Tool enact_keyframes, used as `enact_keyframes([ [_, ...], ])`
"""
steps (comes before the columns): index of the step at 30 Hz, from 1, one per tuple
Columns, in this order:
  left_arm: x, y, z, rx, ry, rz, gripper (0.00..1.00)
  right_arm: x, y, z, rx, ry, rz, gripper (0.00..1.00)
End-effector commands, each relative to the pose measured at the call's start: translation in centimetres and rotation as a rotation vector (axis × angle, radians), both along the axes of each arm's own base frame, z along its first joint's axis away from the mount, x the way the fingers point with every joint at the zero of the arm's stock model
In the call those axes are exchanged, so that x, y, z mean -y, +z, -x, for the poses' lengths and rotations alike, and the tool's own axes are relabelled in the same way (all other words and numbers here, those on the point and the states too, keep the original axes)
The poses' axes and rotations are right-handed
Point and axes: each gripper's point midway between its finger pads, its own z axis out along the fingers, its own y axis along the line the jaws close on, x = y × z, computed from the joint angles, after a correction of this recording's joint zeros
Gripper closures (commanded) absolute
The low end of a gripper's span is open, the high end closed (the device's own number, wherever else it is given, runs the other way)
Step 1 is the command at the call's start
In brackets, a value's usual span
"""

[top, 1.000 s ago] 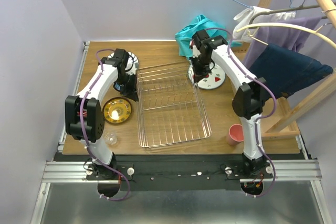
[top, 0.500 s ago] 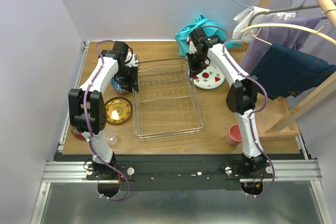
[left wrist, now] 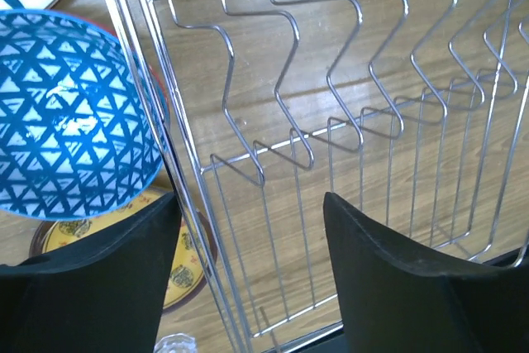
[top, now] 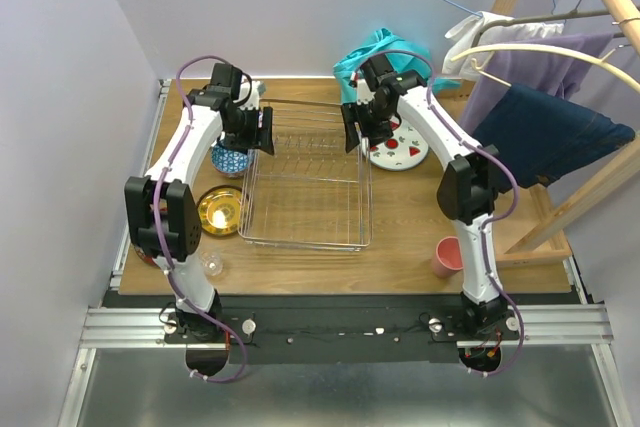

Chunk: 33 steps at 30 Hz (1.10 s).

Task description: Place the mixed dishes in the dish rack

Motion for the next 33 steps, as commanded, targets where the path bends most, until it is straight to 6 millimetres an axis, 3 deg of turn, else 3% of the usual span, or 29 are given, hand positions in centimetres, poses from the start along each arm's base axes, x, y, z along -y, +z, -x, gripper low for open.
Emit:
enact_keyframes([
  [1,1.2,2.8,1.3,0.102,-0.081,0.052,0.22,-1.6,4.8,2.1,0.086,0.071,-0.067,0.22],
  [6,1.3,1.7,1.5,0.083,-0.088,0.061,0.22,-1.0,4.9,1.7,0.112,0.071,-0.039,0.22],
  [10,0.8,2.4,1.0,0.105,-0.071,0.029,0.22,-0.9,5.3,1.0,0.141,0.068,-0.021,0.22],
  [14,-0.7,5.5,0.5,0.188,-0.056,-0.023,0.22,-0.3,6.0,1.7,0.159,0.089,-0.01,0.22],
  [15,-1.1,6.6,0.7,0.225,-0.079,-0.035,0.22,-0.1,6.9,2.2,0.175,0.102,-0.018,0.22],
  [17,-2.3,7.7,1.7,0.228,-0.122,-0.045,0.22,0.5,6.4,3.6,0.155,0.148,-0.009,0.22],
  [18,-3.2,7.9,2.3,0.239,-0.195,-0.085,0.23,0.8,7.2,4.3,0.179,0.188,-0.01,0.21],
  [19,-4.0,7.5,4.2,0.18,-0.248,-0.107,0.24,1.1,7.2,4.7,0.188,0.216,-0.003,0.21],
  [22,-7.2,8.5,7.1,0.201,-0.421,-0.144,0.27,2.0,7.1,6.2,0.18,0.245,0.008,0.2],
  [25,-10.1,8.2,12.5,0.158,-0.595,-0.175,0.28,2.2,6.6,6.8,0.167,0.251,0.009,0.2],
  [26,-10.6,6.4,14.7,0.084,-0.624,-0.179,0.27,2.0,6.7,6.9,0.164,0.259,-0.001,0.2],
  [28,-12.3,5.6,17.7,0.088,-0.702,-0.299,0.27,1.4,7.2,6.8,0.173,0.27,-0.031,0.2],
  [29,-12.7,3.0,19.8,0.042,-0.815,-0.309,0.27,1.2,7.0,6.6,0.169,0.272,-0.037,0.2],
  [30,-13.0,2.8,21.2,0.054,-0.847,-0.351,0.28,0.9,7.2,6.5,0.172,0.279,-0.048,0.2],
  [32,-12.6,0.5,23.5,0.027,-0.92,-0.319,0.29,0.3,7.7,5.9,0.185,0.293,-0.07,0.2],
  [33,-12.3,0.3,24.3,0.055,-0.943,-0.321,0.3,0.1,7.8,5.8,0.189,0.302,-0.075,0.2],
])
